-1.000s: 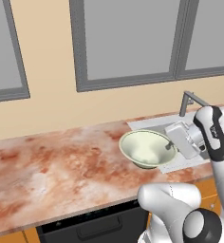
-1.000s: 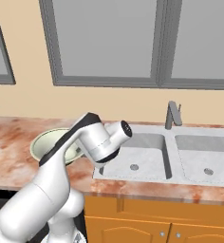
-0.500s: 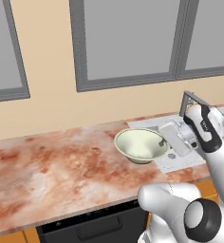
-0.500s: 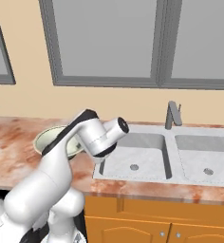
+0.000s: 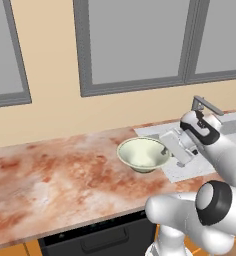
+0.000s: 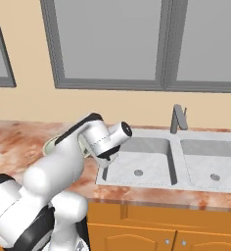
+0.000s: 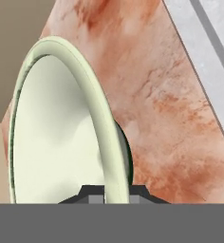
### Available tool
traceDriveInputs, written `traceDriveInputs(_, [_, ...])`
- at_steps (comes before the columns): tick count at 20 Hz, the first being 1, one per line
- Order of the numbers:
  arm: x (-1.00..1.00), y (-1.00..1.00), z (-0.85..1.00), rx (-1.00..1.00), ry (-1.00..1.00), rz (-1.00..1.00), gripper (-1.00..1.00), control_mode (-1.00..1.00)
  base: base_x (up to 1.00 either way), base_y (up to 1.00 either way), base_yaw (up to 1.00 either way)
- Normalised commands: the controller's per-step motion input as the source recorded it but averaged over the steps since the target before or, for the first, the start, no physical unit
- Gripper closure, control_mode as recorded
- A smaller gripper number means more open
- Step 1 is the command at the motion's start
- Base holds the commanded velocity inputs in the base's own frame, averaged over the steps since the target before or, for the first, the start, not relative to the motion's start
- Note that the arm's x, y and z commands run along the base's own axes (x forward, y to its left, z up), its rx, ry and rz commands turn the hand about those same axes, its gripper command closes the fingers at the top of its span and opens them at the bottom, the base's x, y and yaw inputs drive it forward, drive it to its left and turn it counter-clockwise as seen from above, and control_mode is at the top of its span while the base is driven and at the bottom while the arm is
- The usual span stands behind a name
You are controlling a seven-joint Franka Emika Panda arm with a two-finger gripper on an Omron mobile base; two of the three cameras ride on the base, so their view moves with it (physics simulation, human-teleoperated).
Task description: Pick the cup and bowl from the counter and place them on the counter next to the sink.
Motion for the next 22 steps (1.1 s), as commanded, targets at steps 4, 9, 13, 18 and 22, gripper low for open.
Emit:
traceDriveInputs(4, [0.11,0.0,-0.32,-0.04,0.0,0.0,1.0,-1.0,0.0,0.0,0.0])
traceDriveInputs(9, [0.0,0.0,-0.27,-0.04,0.0,0.0,1.0,-1.0,0.0,0.0,0.0])
traceDriveInputs(13, [0.0,0.0,-0.24,-0.05,0.0,0.0,1.0,-1.0,0.0,0.0,0.0])
traceDriveInputs(18, [0.0,0.0,-0.3,-0.04,0.0,0.0,1.0,-1.0,0.0,0.0,0.0])
traceDriveInputs(22, [0.04,0.0,-0.25,-0.05,0.0,0.0,1.0,-1.0,0.0,0.0,0.0])
